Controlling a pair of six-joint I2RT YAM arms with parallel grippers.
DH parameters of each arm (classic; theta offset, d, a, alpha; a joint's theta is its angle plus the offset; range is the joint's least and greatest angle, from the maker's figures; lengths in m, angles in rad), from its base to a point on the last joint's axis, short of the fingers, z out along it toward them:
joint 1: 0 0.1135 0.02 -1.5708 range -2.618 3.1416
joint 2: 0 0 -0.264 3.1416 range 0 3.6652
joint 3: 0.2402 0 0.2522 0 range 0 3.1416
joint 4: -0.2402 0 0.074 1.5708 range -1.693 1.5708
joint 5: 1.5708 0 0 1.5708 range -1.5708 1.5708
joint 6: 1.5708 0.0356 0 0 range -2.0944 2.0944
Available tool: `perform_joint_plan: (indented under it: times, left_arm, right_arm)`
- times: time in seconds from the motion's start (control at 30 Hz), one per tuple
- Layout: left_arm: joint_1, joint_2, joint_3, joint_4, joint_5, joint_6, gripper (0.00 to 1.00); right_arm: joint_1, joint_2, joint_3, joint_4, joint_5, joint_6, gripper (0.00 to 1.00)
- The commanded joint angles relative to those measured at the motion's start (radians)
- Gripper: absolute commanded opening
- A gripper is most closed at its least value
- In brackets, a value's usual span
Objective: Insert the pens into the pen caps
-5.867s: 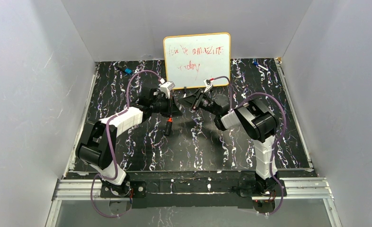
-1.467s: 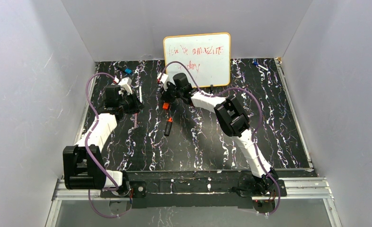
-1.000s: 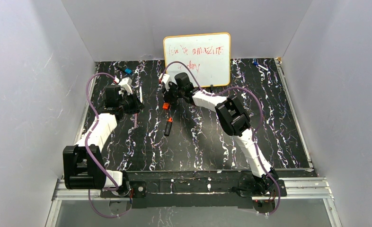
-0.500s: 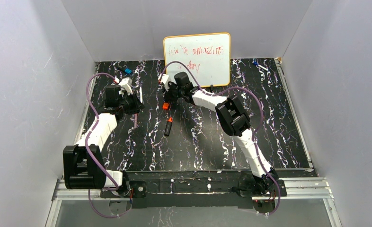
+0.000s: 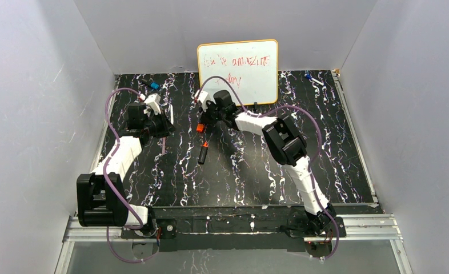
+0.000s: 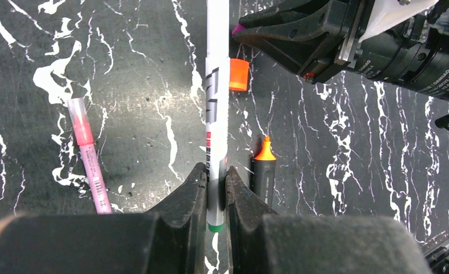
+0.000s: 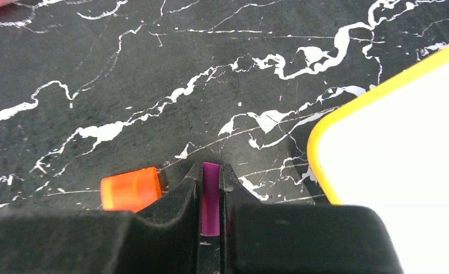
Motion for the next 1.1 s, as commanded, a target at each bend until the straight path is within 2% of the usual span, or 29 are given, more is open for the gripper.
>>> perform_joint_plan:
  times: [0.0,0.13,0.27,0.37,0.47,0.63,0.77,1.07]
  left_arm:
    - [0.007,-0.005,-0.017,0.053,0.100,-0.011,0.00]
    - [0.007,0.007,-0.068,0.207,0.248,-0.109,0.00]
    - [0.007,0.003,-0.183,0.495,0.375,-0.312,0.00]
    - [0.007,-0.022,-0.260,0.717,0.418,-0.456,0.00]
    - [-0.010,-0.045,-0.311,0.854,0.421,-0.534,0.00]
    - [-0.110,-0.086,-0.341,0.931,0.394,-0.537,0.00]
    - [-0.195,-0.091,-0.342,0.970,0.375,-0.518,0.00]
    - [-0.228,-0.109,-0.352,0.983,0.367,-0.502,0.00]
  right_arm:
    - [-0.008,-0.145,-0.110,0.228,0.027,0.114,0.01]
    - [-0.012,-0.249,-0.257,0.444,0.027,0.256,0.01]
    - [-0.018,-0.346,-0.398,0.665,0.037,0.444,0.01]
    - [-0.029,-0.410,-0.501,0.853,0.042,0.610,0.01]
    - [-0.037,-0.440,-0.577,1.022,0.060,0.758,0.01]
    - [-0.047,-0.432,-0.609,1.218,0.051,1.009,0.01]
    - [-0.047,-0.411,-0.607,1.326,0.050,1.150,0.01]
    - [-0.053,-0.432,-0.611,1.400,0.028,1.243,0.01]
